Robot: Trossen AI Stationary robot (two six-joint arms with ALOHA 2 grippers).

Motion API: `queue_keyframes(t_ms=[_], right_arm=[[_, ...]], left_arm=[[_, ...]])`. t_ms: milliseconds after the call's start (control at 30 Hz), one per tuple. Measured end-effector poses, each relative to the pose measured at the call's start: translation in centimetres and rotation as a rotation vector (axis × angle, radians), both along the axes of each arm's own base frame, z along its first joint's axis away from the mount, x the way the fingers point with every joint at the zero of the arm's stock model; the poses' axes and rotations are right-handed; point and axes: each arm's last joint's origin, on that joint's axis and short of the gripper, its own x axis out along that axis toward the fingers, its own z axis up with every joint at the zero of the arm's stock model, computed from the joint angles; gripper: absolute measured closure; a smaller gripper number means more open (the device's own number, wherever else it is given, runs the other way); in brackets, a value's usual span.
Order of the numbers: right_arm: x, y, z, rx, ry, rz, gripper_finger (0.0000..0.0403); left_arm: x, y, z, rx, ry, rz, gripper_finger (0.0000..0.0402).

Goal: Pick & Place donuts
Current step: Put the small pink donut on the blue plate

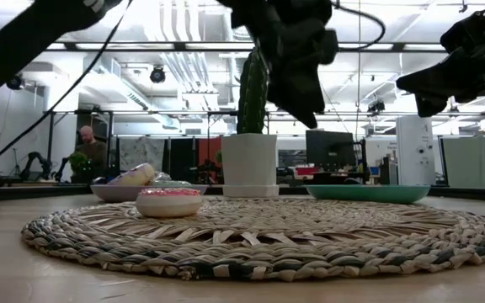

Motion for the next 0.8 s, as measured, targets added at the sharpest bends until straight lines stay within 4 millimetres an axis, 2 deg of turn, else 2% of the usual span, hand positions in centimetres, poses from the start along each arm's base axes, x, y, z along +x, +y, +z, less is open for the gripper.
queue_keyframes(t_ms=[200, 400, 500, 800], right_arm=[[0.0, 0.0, 0.0, 0.000, -0.001, -0.002, 0.0394], [0.0, 0.0, 0.0, 0.000, -0.001, -0.002, 0.0394], [0.0, 0.0, 0.0, 0.000, -0.002, 0.000, 0.0394], [0.0, 0.0, 0.0, 0.000, -0.002, -0.002, 0.0394]], left_arm=[[-0.6, -2.4, 0.8, 0.101, 0.019, -0.050, 0.0179], [-1.4, -4.8, 2.0, 0.207, 0.029, -0.053, 0.0131], [-2.0, -6.1, 2.3, 0.207, 0.050, -0.062, 0.0108], [-4.5, -12.1, 2.7, 0.184, 0.182, -0.144, 0.0101]])
